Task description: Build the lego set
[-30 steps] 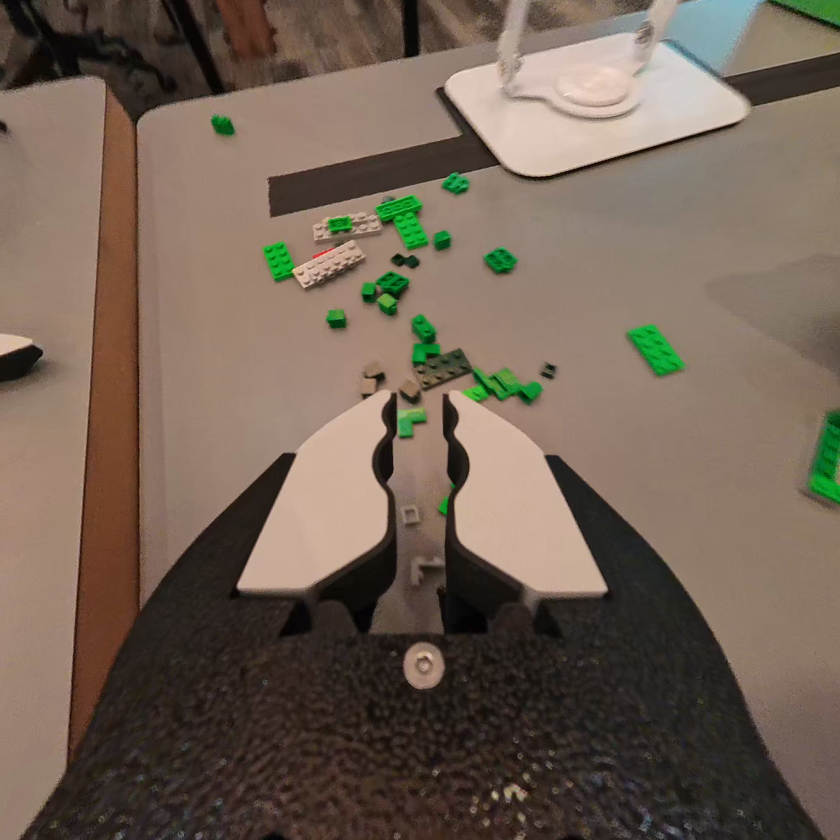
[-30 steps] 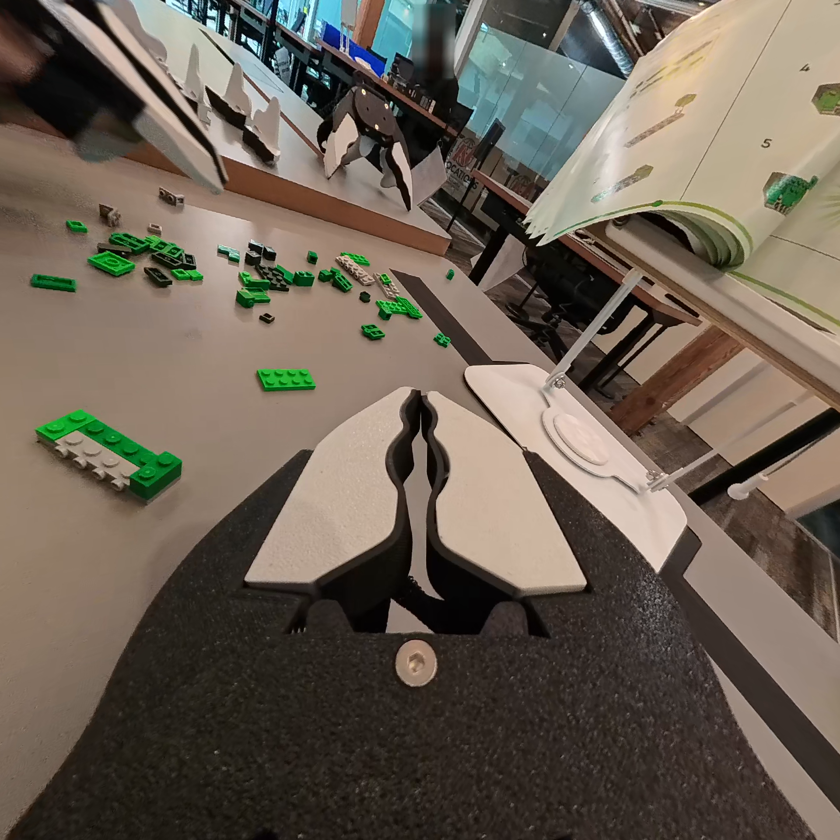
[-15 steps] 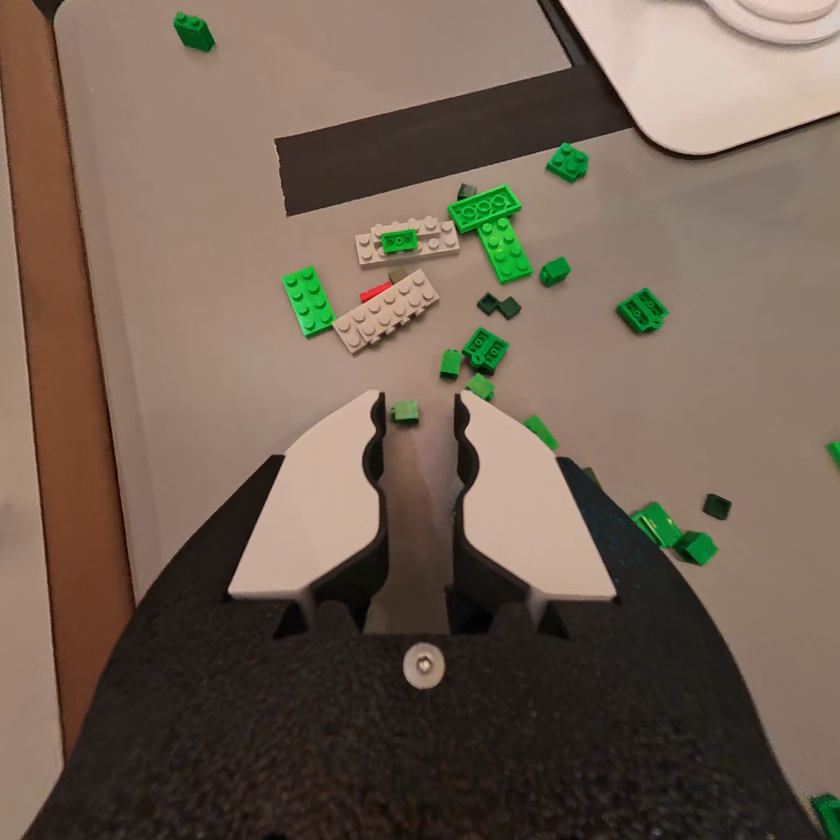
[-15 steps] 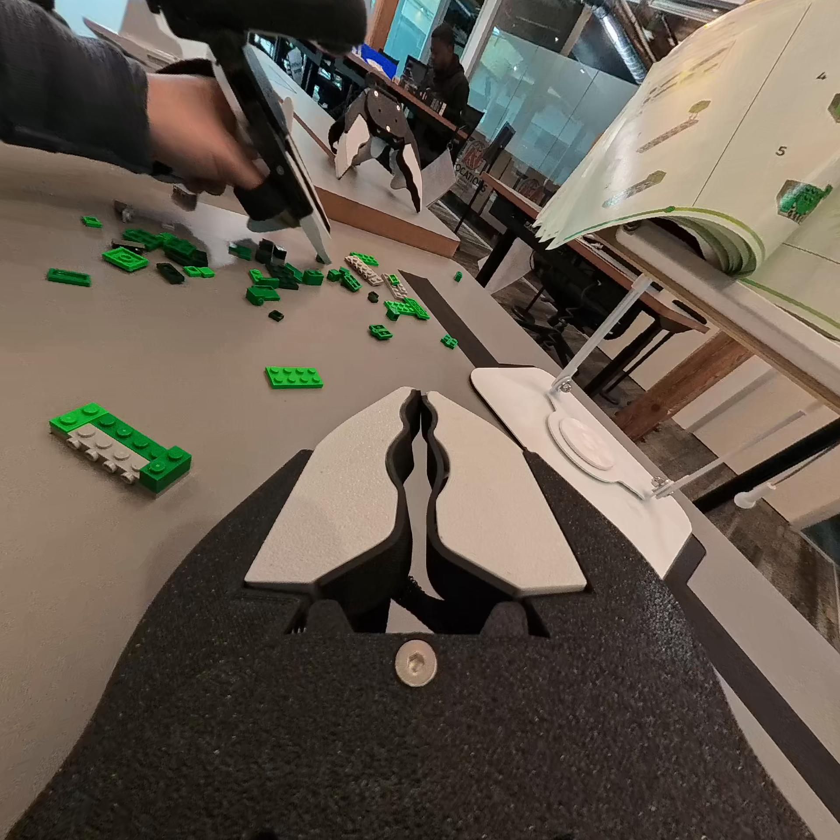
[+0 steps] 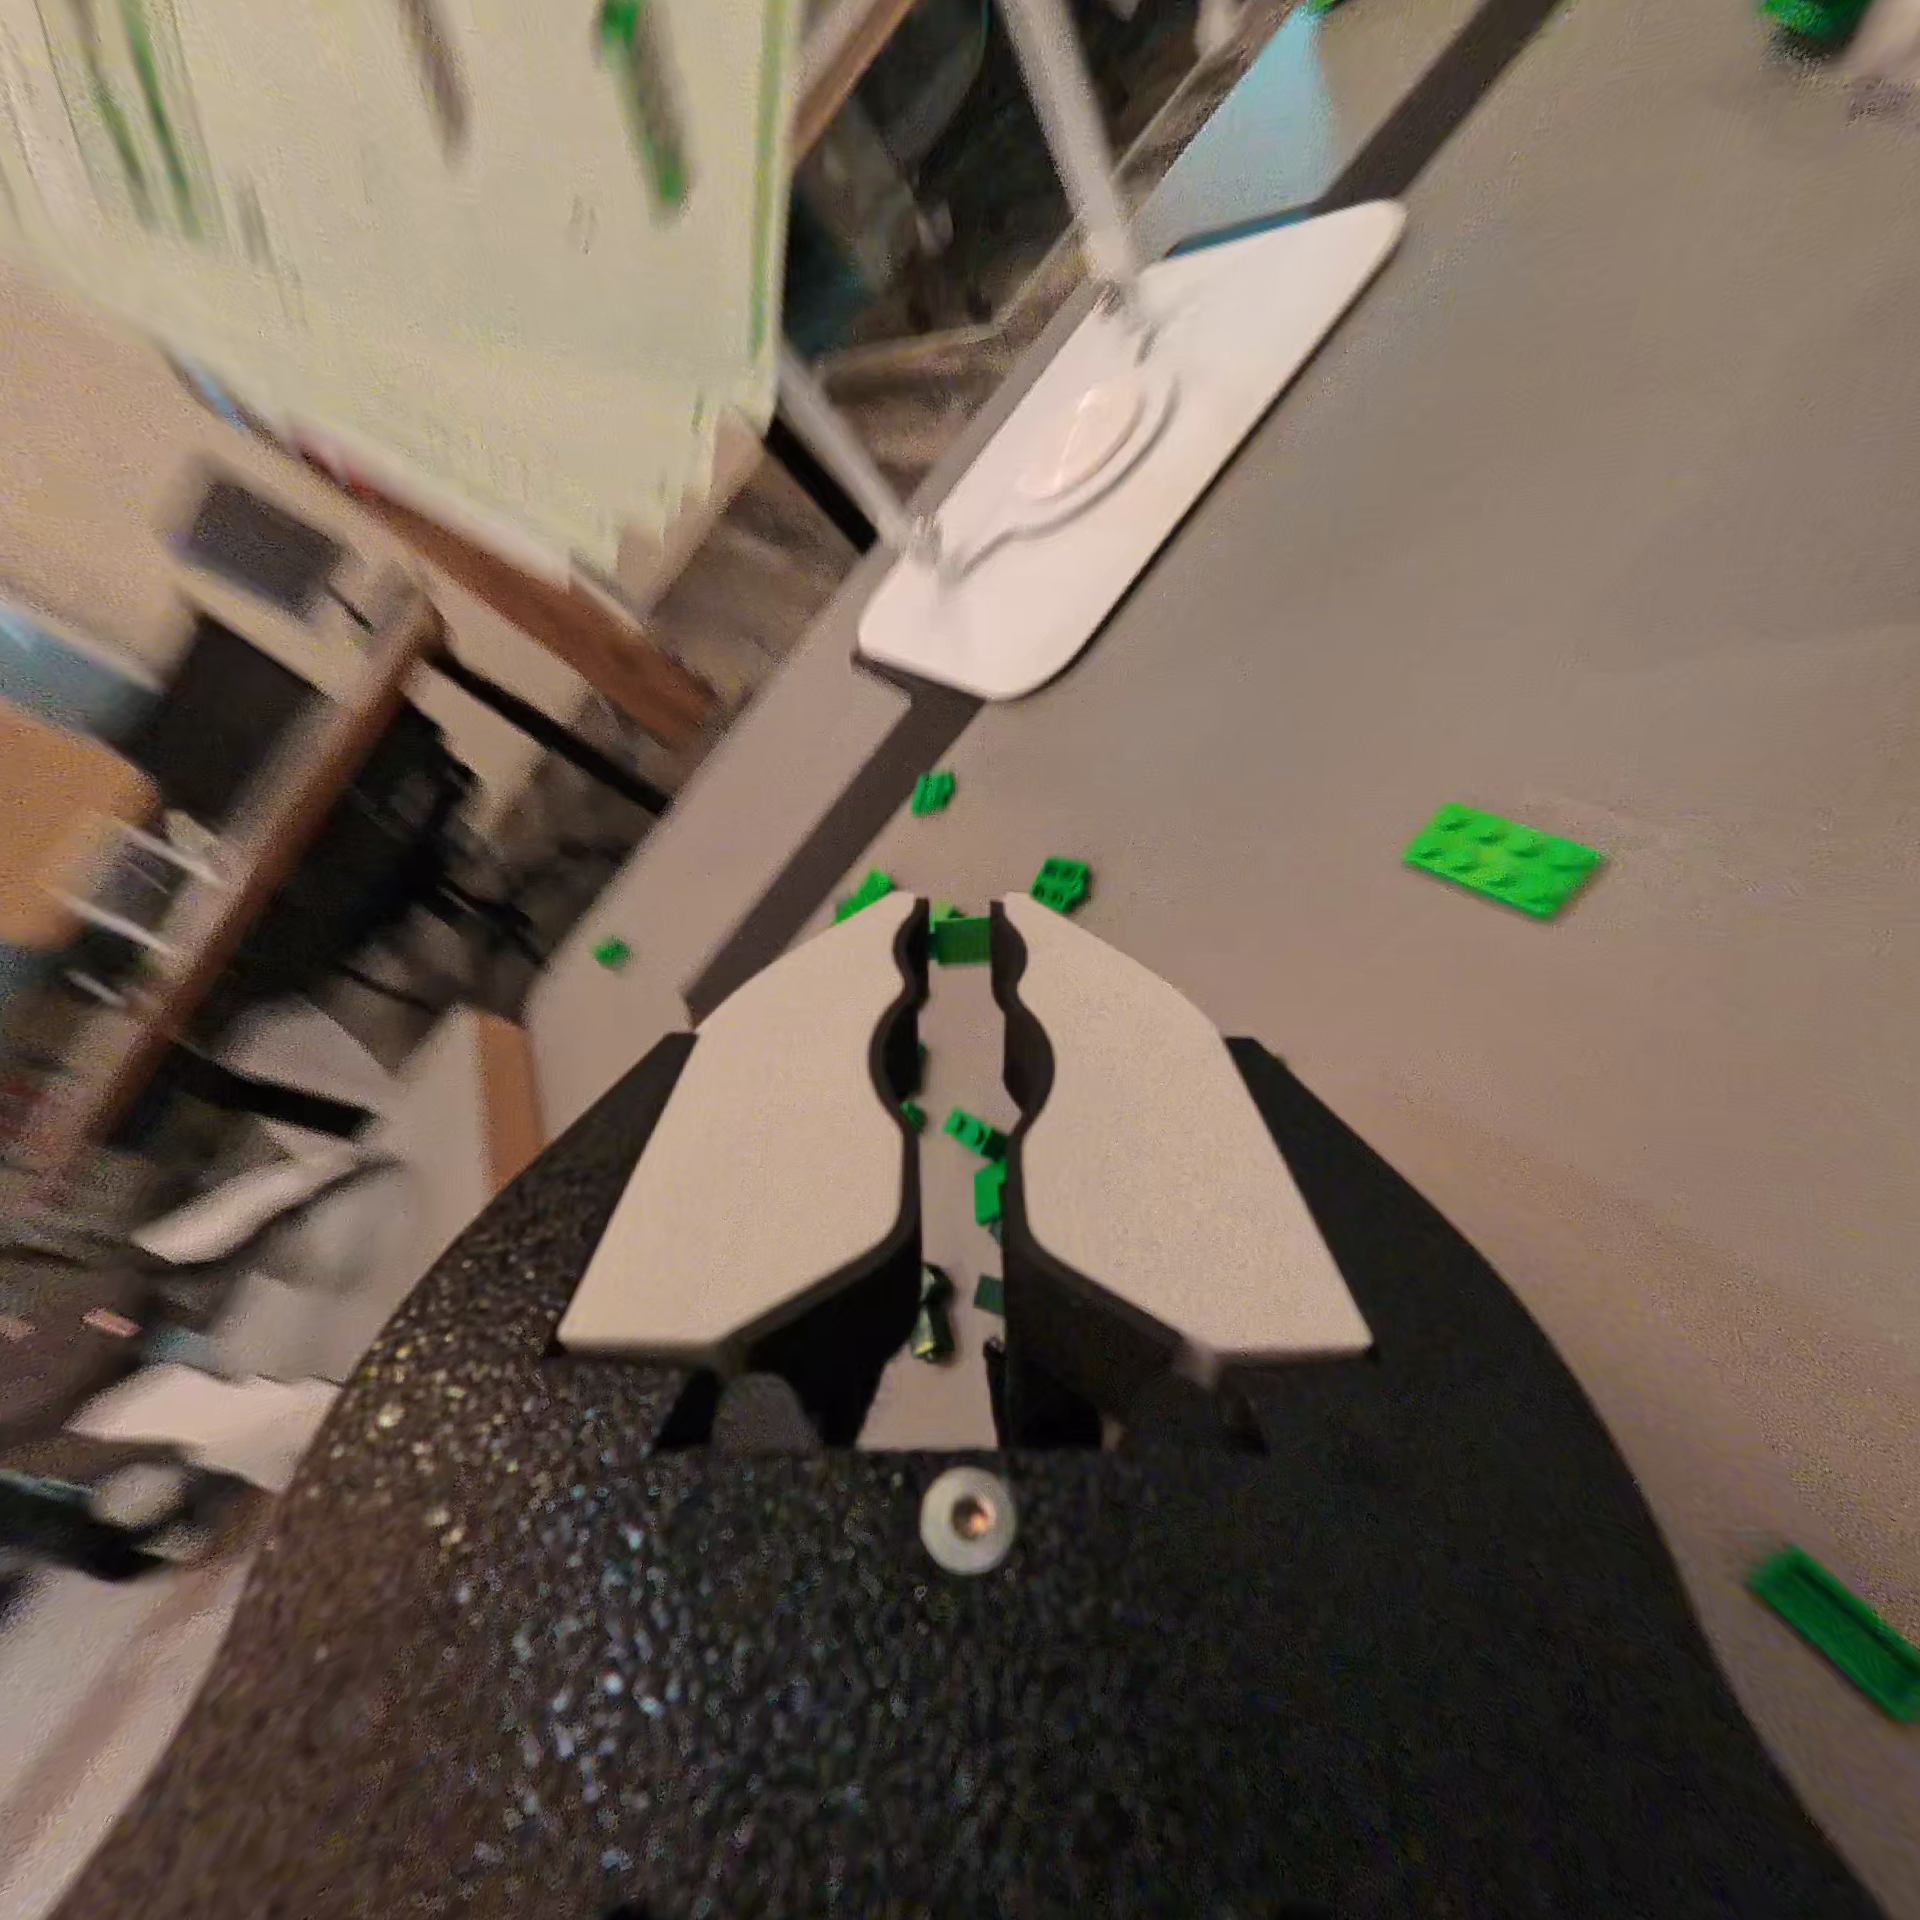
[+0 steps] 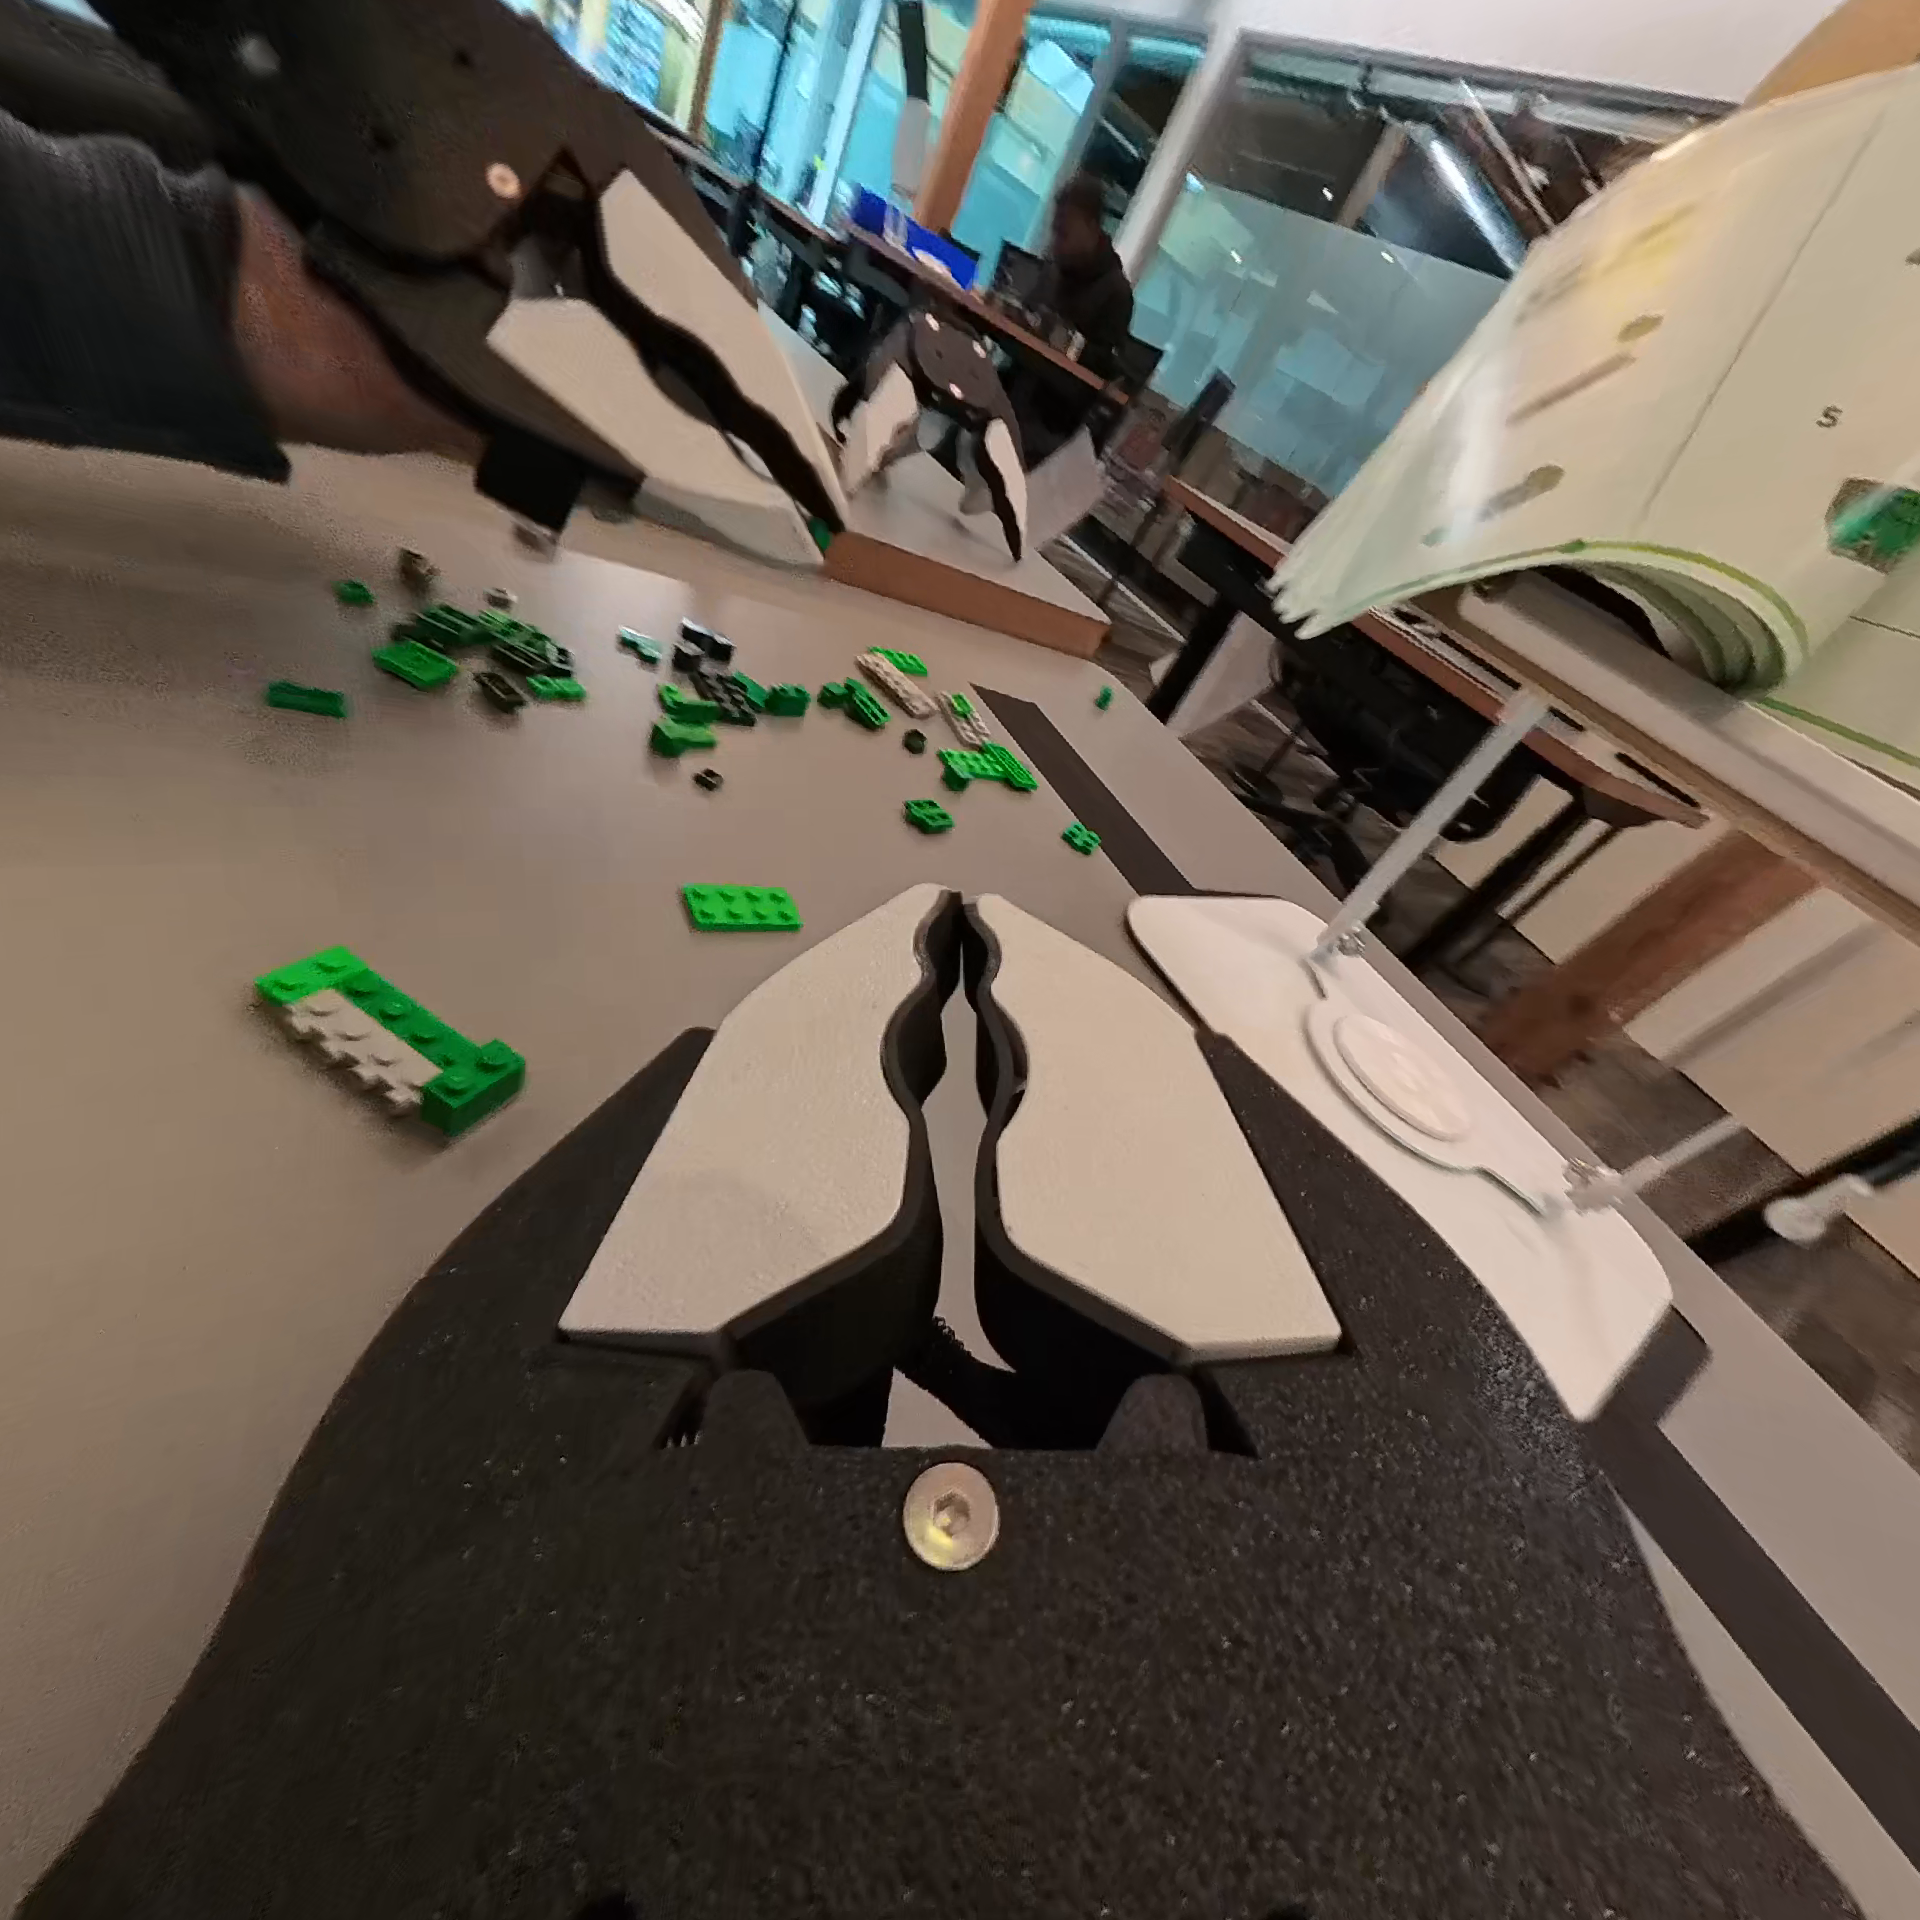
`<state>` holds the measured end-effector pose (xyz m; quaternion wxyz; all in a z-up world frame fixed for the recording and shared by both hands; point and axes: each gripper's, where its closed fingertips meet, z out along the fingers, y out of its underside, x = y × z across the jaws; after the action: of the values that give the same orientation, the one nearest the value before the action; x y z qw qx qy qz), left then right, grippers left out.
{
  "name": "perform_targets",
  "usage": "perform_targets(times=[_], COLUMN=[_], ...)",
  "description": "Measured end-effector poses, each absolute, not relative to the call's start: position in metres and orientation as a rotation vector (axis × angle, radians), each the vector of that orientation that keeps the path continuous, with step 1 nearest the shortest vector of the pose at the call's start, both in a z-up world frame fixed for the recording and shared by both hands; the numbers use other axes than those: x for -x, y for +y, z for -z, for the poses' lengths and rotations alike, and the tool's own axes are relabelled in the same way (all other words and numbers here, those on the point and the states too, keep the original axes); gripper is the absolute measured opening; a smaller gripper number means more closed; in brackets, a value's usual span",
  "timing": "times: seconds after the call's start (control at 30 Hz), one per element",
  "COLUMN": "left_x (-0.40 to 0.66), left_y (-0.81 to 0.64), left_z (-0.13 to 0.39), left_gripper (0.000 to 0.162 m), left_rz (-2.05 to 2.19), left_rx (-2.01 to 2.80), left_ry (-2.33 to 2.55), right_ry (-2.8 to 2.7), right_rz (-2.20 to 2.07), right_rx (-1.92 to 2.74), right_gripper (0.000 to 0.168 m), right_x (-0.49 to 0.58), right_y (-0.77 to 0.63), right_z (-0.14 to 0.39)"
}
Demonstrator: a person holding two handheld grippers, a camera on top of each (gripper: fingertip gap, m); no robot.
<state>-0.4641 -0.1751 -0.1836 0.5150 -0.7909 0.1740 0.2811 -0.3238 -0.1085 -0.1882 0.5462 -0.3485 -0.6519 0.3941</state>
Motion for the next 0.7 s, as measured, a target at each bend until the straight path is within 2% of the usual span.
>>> perform_targets(times=[0.1,0.2,0.33,0.47,0.7], left_x=[0.425,0.392,0.35,0.32,0.299], left_y=[-0.182,-0.188,-0.187,-0.181,-0.172], left_z=[0.178,0.169,0.159,0.171,0.192], left_gripper=[0.01,0.009,0.009,0.009,0.009], left_rz=[-0.789,-0.703,-0.733,-0.755,-0.823], left_rx=[1.834,1.744,1.658,1.643,1.653], left_ry=[0.543,0.533,0.695,0.863,1.052], right_ry=[-1.555,-1.605,-1.77,-1.823,-1.858], right_rz=[-0.958,-1.007,-1.322,-1.73,-1.974], right_rx=[0.798,0.735,0.661,0.909,1.172], right_gripper=[0.0,0.0,0.0,0.023,0.018], right_x=[0.322,0.319,0.303,0.302,0.302], right_y=[-0.114,-0.128,-0.171,-0.185,-0.182], right_z=[0.187,0.188,0.187,0.181,0.187])
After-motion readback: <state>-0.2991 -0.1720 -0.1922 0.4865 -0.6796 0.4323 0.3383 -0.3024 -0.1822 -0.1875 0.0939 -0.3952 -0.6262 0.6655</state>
